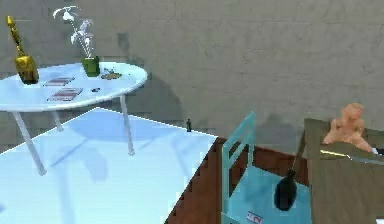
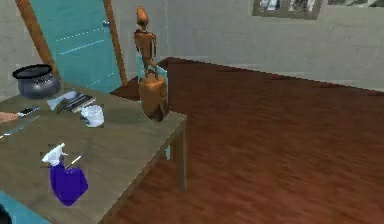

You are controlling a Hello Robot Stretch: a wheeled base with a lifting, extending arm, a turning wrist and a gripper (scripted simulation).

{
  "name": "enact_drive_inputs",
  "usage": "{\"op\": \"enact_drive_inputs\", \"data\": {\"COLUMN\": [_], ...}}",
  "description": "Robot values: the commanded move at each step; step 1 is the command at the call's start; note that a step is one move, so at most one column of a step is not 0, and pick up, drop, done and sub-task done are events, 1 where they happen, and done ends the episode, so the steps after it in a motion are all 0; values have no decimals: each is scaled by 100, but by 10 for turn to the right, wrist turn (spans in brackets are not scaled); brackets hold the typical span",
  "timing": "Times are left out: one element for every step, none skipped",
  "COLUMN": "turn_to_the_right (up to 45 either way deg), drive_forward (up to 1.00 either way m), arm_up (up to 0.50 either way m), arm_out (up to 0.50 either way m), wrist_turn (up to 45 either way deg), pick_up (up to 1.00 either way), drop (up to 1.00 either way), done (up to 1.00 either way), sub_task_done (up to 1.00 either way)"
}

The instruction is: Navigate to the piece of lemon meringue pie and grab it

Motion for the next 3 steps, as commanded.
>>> {"op": "enact_drive_inputs", "data": {"turn_to_the_right": [-330,450,30], "drive_forward": [0,0,0], "arm_up": [0,0,0], "arm_out": [0,0,0], "wrist_turn": [0,0,0], "pick_up": [0,0,0], "drop": [0,0,0], "done": [0,0,0], "sub_task_done": [0,0,0]}}
